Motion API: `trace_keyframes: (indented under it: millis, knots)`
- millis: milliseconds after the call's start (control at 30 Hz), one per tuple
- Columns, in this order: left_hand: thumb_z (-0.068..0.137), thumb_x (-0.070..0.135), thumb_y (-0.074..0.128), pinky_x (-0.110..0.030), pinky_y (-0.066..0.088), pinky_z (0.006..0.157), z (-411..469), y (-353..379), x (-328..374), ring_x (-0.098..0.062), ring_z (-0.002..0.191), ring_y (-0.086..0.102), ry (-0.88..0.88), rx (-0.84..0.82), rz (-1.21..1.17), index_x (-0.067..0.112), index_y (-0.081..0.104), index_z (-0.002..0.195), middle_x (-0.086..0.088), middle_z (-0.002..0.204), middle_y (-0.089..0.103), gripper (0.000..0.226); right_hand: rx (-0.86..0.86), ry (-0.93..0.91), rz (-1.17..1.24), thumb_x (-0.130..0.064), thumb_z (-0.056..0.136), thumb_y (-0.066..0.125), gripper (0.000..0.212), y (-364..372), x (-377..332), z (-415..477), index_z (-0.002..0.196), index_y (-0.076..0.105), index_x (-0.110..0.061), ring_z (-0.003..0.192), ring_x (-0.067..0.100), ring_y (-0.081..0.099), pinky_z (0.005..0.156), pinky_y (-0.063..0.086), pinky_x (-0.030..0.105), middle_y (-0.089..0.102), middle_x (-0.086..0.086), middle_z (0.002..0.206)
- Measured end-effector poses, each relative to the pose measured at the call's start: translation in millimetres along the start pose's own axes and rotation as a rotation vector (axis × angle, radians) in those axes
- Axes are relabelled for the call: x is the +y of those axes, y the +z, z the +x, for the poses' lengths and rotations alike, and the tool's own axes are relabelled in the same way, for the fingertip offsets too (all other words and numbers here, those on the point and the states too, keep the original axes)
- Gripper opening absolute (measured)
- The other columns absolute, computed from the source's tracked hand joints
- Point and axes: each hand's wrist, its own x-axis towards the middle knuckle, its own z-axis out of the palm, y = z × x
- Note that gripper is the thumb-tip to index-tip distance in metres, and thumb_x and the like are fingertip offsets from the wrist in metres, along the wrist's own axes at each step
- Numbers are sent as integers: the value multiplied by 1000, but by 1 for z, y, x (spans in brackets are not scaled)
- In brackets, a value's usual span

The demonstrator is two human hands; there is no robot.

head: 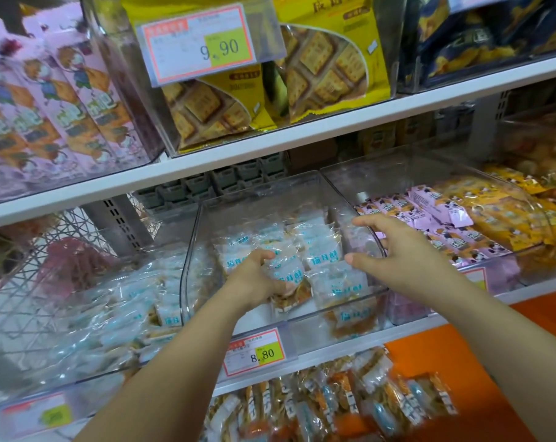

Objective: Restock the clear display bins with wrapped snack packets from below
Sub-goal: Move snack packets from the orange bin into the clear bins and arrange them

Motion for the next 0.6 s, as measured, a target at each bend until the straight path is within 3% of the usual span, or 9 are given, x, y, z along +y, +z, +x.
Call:
trace_keyframes:
  millis: [67,133,200,300,400,500,600]
  knots:
    - [75,8,80,-44,55,86,4,2,1,-24,92,58,5,23,-14,22,46,123,-3,135,45,60,4,-7,2,-31,83,69,52,0,0,0,131,47,-30,115,10,43,87,31,23,43,-5,142]
    - [73,14,82,-41,54,87,4,3,1,-23,102,56,8,79,49,19,44,129,-1,139,44,68,-2,-13,4,-31,84,68,51,-1,1,0,130,47,-31,107,4,39,86,32,23,43,-8,141]
    - [71,24,83,-42,53,88,1,2,0,-24,107,56,9,138,124,19,40,132,-2,135,48,75,-15,-11,7,-32,84,68,51,-2,2,-1,131,47,-33,108,4,39,86,32,23,42,-9,142]
    - [77,31,78,-43,58,79,-2,4,-3,-29,94,65,-24,118,129,16,32,138,-11,119,58,78,-18,-11,0,-33,84,68,51,-2,1,-2,131,46,-34,113,6,40,86,32,23,42,-9,143]
    - [84,21,72,-44,58,77,-2,5,-2,-30,91,67,-110,62,37,20,24,143,-11,102,61,76,-19,-11,-16,-34,84,68,53,-2,0,-4,132,45,-33,113,8,41,85,31,23,41,-9,143]
    - [86,15,69,-43,58,73,-3,5,-1,-32,90,67,-134,100,13,24,24,141,-11,105,60,72,-23,-13,-5,-33,84,68,54,-2,0,-4,133,45,-31,122,12,42,87,30,23,41,-8,144]
    - [86,12,69,-43,57,72,-2,4,-2,-29,82,65,-133,139,-14,24,24,135,-8,91,57,67,-24,-11,-2,-33,84,68,54,-2,-1,-3,133,45,-30,125,15,42,88,31,23,41,-7,145]
